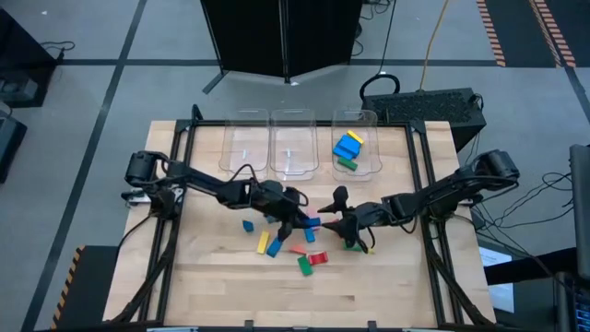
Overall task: Sort blocks by size
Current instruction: Put the dark blue rectangular block into the right transparent bin
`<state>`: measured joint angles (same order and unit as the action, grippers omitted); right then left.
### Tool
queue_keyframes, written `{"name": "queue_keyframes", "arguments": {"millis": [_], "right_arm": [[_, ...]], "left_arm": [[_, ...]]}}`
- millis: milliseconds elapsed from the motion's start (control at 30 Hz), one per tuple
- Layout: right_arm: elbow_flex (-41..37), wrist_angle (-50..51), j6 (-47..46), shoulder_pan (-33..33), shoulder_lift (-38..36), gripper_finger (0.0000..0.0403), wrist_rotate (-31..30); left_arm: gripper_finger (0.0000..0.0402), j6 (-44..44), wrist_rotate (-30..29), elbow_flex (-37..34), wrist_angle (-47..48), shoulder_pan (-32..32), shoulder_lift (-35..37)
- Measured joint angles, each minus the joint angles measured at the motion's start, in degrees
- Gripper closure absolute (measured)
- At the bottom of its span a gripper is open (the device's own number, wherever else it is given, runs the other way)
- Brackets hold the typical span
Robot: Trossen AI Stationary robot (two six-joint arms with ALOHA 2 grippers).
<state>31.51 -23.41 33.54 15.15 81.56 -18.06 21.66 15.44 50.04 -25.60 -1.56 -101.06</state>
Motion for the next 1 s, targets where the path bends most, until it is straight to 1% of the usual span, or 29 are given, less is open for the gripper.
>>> {"name": "queue_keyframes", "arguments": {"millis": [100, 233, 567, 700, 800, 900, 1000], "right_arm": [[0.00, -2.99, 2.30, 0.46, 1.23, 0.0194, -0.07], [0.00, -5.08, 3.75, 0.77, 2.18, 0.0212, -0.10], [0.00, -5.84, 3.36, 0.53, 2.17, 0.0305, -0.41], [0.02, -5.82, 3.10, 0.18, 2.17, 0.0333, -0.31], [0.03, -5.81, 3.06, 0.17, 2.17, 0.0345, -0.16], [0.02, -5.88, 2.28, 0.16, 2.17, 0.0349, -0.11], [0.02, -5.95, 1.65, 0.22, 2.17, 0.0350, -1.85]], "left_arm": [[0.0310, 2.77, 2.63, 0.02, -1.73, 1.29, 0.02], [0.0310, 4.98, 3.54, 0.02, -1.98, 2.33, 0.02], [0.0310, 6.57, 4.46, 0.02, -2.01, 3.04, 0.02], [0.0290, 6.69, 4.45, 0.02, -2.01, 3.06, 0.02], [0.0276, 6.93, 4.88, 0.02, -2.22, 3.06, 0.02], [0.0271, 6.55, 4.98, 0.02, -2.32, 3.06, 0.02], [0.0269, 4.60, 5.54, 0.02, -2.49, 3.24, 0.02]]}}
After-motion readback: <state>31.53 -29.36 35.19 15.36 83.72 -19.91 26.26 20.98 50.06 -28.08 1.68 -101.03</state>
